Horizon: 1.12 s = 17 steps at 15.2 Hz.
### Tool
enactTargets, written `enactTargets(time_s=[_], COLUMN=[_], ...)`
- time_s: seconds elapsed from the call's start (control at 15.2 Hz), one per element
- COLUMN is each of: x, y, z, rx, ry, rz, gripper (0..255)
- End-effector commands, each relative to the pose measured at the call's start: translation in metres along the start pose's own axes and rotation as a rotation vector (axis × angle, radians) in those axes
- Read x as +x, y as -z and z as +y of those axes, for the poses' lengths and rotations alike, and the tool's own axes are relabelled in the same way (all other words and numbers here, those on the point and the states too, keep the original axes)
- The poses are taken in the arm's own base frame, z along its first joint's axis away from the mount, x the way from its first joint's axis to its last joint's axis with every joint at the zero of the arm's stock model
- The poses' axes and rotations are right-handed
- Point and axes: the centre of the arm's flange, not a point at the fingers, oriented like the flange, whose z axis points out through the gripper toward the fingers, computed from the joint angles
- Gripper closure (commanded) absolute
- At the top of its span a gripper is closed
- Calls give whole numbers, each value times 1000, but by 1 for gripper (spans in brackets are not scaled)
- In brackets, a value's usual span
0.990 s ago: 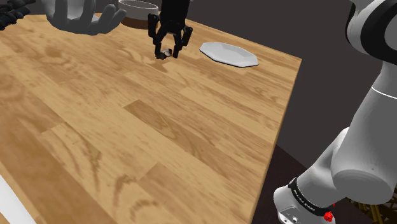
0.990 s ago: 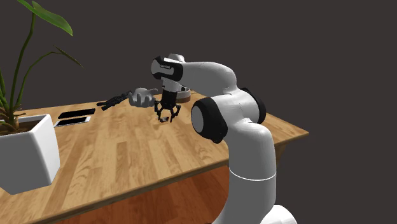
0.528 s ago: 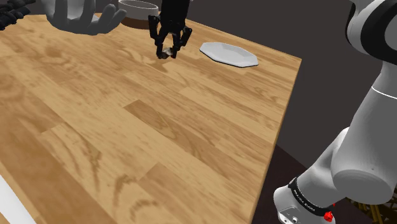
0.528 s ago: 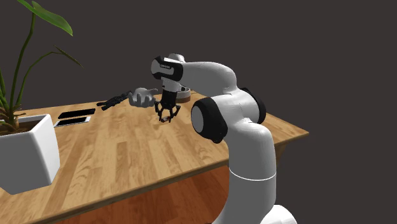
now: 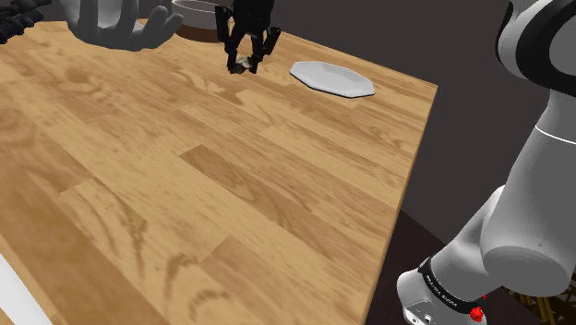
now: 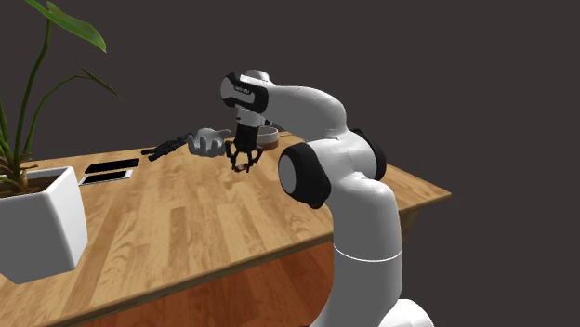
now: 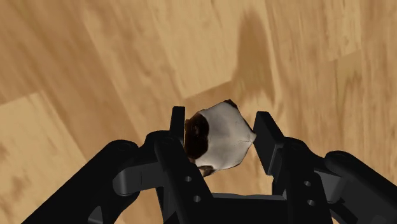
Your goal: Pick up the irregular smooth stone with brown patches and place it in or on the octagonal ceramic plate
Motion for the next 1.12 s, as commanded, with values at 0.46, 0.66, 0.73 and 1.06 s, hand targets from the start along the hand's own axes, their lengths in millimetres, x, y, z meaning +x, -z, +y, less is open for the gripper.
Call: enactTargets(time_s=[0.46,0.66,0.73,1.06], x=[-7,-8,-10,-18], y=[45,56,58,71], z=[-11,-14,-1,64], rx=[0,0,0,0], ry=[0,0,0,0], rz=[0,0,0,0], gripper=[255,255,255,255])
